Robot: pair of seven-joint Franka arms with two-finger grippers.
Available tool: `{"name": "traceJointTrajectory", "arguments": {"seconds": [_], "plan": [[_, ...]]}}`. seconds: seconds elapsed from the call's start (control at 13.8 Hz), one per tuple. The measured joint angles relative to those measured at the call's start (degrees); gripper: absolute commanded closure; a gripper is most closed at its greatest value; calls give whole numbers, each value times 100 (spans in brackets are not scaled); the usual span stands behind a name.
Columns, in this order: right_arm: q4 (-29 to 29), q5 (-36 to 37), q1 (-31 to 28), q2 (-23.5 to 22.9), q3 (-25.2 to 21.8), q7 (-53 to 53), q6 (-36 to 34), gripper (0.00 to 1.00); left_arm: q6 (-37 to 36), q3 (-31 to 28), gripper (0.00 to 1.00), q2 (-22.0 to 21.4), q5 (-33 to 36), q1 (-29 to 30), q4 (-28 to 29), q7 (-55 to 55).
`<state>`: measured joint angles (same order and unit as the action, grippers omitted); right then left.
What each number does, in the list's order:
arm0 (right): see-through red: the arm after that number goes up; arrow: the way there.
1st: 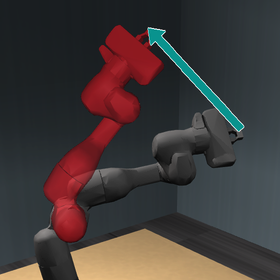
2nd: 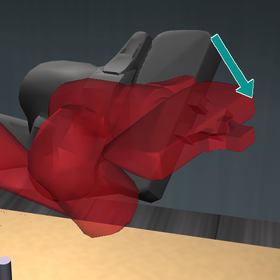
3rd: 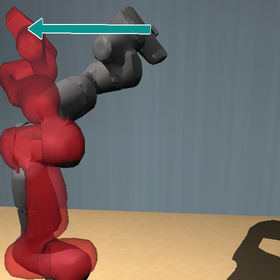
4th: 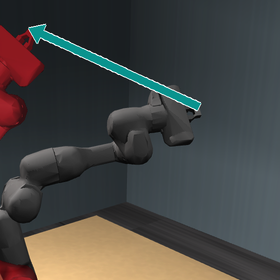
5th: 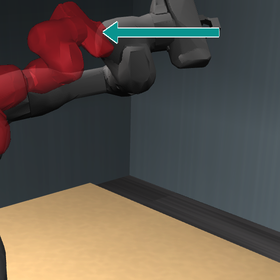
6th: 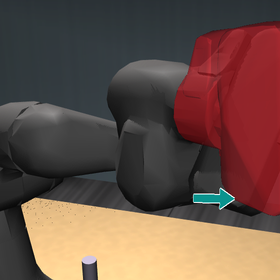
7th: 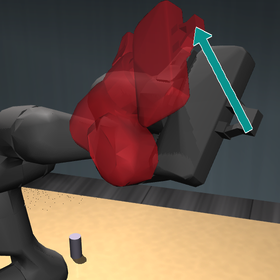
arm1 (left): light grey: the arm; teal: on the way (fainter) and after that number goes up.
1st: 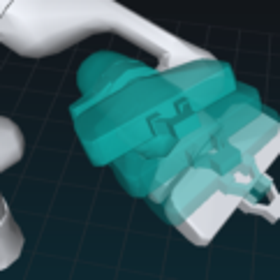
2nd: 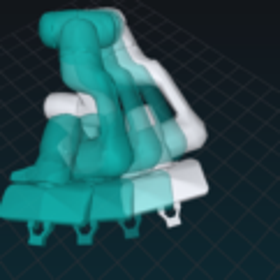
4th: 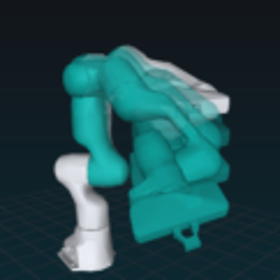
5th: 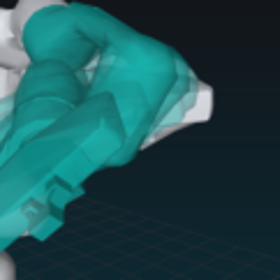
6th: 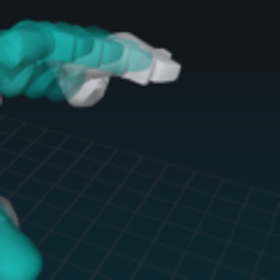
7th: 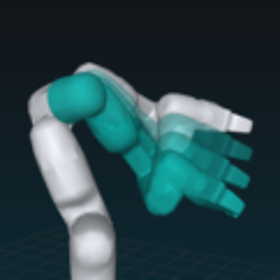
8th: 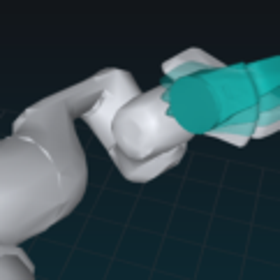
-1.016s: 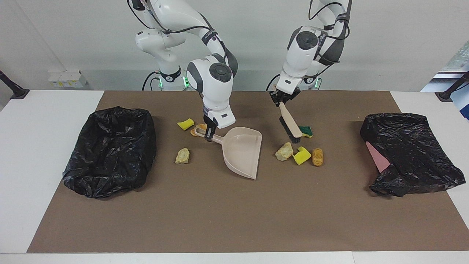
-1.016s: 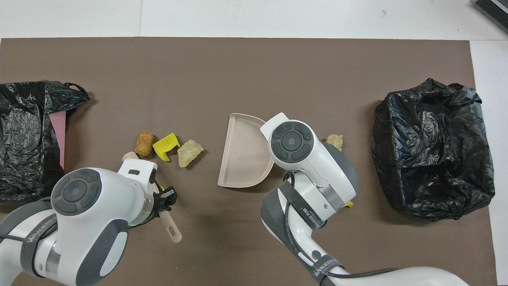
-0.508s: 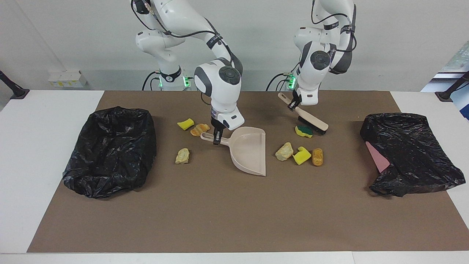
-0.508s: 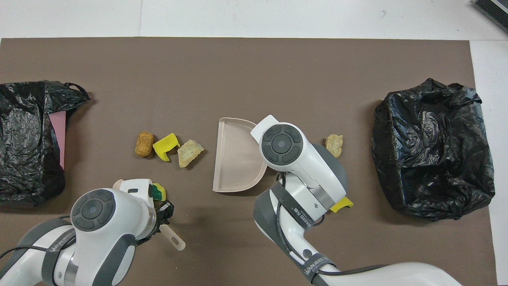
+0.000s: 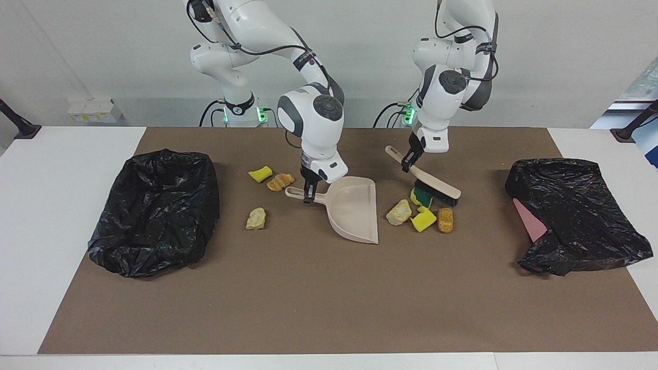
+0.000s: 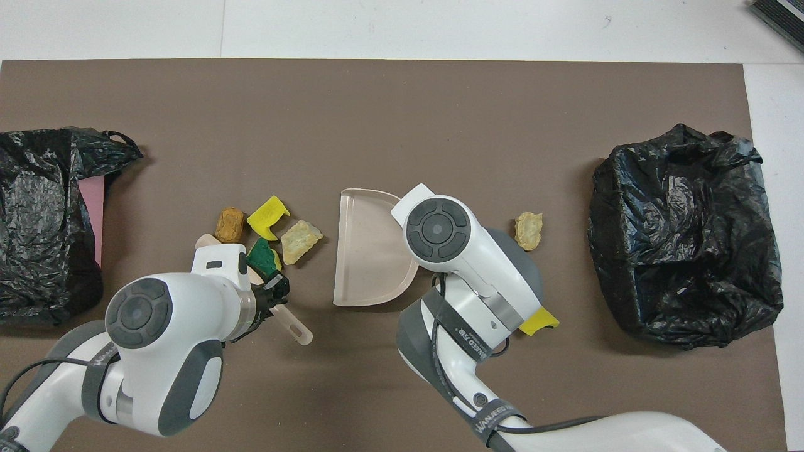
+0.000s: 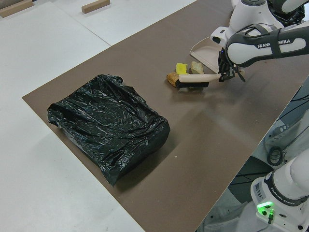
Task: Sweep and dump trash in bin
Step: 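Sweep the bread and sponge pieces into the dustpan with the left gripper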
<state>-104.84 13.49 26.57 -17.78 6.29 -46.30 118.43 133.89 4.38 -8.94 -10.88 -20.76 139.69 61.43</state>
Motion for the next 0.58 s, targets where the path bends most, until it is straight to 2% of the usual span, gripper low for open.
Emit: {"name": "traceJointTrajectory", "arguments": {"seconds": [0.22, 0.44, 0.58], "plan": [[1, 0, 0, 0, 0, 0, 0, 100, -387, -35, 100, 238, -20, 80, -481, -456], [1, 0, 0, 0, 0, 0, 0, 100, -1258, -70, 100, 238, -5, 552, -1015, -1398], [1, 0, 0, -2, 0, 0, -2, 100, -1535, -83, 100, 238, 16, 869, -1158, -2103]]}}
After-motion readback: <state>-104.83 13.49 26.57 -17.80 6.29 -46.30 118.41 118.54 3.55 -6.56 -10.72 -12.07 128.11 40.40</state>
